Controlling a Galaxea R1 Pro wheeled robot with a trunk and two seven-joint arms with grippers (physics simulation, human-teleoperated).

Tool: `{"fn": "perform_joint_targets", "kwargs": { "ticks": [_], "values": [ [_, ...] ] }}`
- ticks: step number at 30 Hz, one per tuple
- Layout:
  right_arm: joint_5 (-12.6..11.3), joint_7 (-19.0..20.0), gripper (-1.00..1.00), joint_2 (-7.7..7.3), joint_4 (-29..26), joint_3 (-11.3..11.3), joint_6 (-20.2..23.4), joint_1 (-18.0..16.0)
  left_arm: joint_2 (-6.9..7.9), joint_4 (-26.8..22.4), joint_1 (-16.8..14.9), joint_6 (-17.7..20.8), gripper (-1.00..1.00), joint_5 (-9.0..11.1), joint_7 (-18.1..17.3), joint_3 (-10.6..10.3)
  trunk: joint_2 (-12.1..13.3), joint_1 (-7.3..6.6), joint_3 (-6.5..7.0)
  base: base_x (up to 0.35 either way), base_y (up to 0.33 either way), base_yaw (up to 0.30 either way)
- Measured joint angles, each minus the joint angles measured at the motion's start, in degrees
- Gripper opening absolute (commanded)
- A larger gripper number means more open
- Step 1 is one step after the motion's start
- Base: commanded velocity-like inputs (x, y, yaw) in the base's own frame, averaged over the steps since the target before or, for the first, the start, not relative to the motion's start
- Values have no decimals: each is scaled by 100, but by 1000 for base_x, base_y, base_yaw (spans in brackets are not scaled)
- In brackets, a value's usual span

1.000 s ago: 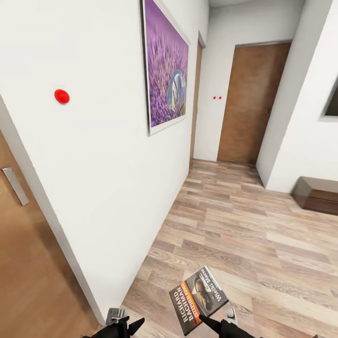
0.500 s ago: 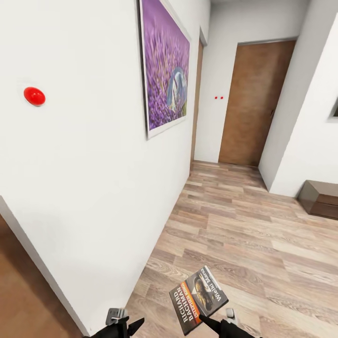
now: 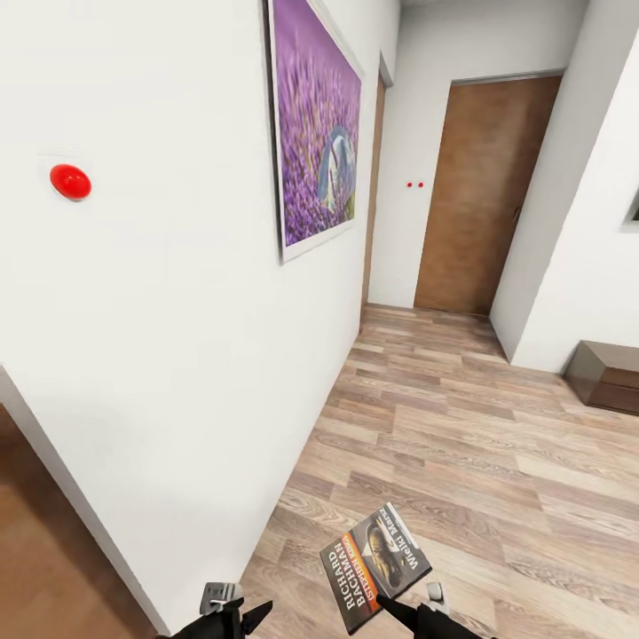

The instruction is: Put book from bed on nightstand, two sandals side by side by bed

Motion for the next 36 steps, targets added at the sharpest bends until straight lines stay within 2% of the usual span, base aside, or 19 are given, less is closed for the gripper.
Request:
{"fn": "perform_joint_targets", "kwargs": {
  "ticks": [7,15,24,36],
  "values": [
    [-1,3,-100,-4,0,-3,0,0,0,0,0,0,100,0,3,0,0,0,0,0,47,0],
    [0,5,-100,-3,-1,-9,0,-1,-8,0,0,0,100,-10,18,-7,0,-2,0,152,-124,0],
    [0,4,-100,-4,0,-3,0,0,-9,0,0,0,100,-10,15,-7,0,0,0,17,-15,-2],
    [0,13,-100,-3,-1,-1,0,0,-9,0,0,0,100,-5,14,-7,0,0,0,0,0,-169]
  ]
}}
